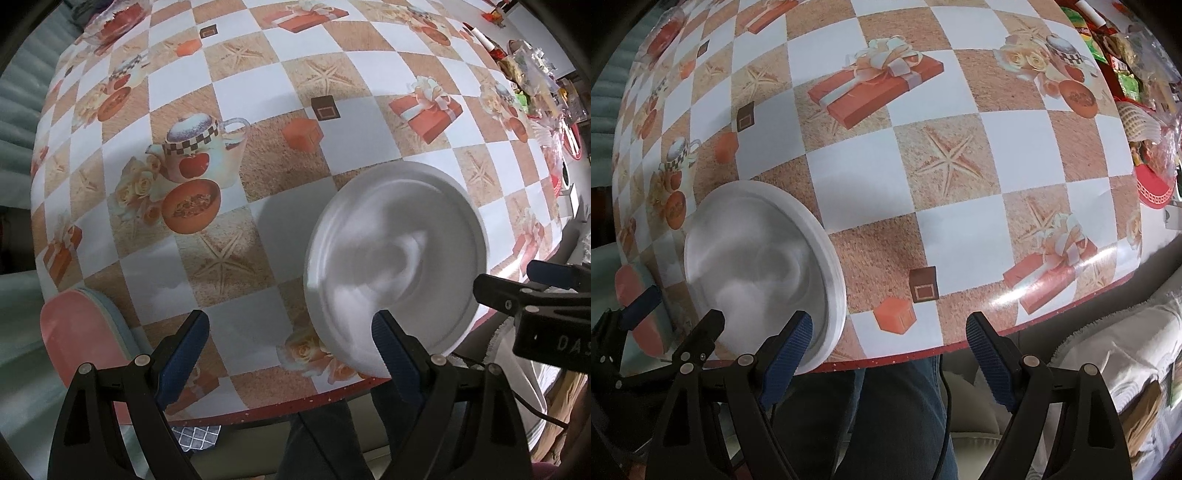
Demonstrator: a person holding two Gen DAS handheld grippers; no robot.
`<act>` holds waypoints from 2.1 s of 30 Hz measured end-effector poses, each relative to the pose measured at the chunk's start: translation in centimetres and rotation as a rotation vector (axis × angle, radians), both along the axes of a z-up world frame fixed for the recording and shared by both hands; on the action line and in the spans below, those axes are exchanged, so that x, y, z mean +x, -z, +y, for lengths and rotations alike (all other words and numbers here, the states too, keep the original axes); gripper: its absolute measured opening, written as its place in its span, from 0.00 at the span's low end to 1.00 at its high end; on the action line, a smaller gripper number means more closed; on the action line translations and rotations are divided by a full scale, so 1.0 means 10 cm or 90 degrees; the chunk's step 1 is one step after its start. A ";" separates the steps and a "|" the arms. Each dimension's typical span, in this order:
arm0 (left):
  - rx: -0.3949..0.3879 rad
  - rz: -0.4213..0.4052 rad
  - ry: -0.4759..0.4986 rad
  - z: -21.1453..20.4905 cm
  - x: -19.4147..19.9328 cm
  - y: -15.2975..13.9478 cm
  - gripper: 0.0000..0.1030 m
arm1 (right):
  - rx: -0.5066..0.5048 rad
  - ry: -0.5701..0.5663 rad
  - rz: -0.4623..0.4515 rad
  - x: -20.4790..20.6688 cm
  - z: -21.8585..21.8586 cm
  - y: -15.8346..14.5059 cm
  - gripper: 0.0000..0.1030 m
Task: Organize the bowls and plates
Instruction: 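Move both tools to the white plate's rim, fingers straddling it, then close both tools on the white plate rim and lift it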
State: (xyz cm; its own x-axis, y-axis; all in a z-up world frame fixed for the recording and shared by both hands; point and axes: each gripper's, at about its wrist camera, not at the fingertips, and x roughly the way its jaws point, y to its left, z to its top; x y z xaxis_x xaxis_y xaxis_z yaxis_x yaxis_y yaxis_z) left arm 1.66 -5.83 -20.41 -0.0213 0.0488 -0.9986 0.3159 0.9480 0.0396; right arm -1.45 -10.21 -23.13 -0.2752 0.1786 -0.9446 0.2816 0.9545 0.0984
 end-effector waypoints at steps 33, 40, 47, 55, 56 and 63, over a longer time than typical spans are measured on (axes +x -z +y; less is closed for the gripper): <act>0.008 0.020 -0.059 0.19 0.12 0.69 1.00 | 0.026 0.005 0.018 -0.04 0.10 0.43 0.99; -0.020 0.029 -0.055 0.27 0.10 0.78 1.00 | 0.032 -0.001 0.013 -0.01 0.09 0.42 1.00; -0.022 0.025 -0.054 0.14 0.23 0.82 1.00 | 0.038 -0.002 0.018 -0.03 0.08 0.44 1.00; -0.019 0.039 -0.047 0.19 0.10 0.73 0.99 | 0.036 -0.004 0.025 0.04 0.10 0.47 1.00; -0.021 0.042 -0.047 0.20 0.10 0.74 0.97 | 0.034 -0.005 0.026 0.03 0.11 0.47 1.00; -0.035 0.035 -0.019 0.08 0.05 0.62 0.68 | 0.064 -0.011 0.004 0.00 0.20 0.33 0.65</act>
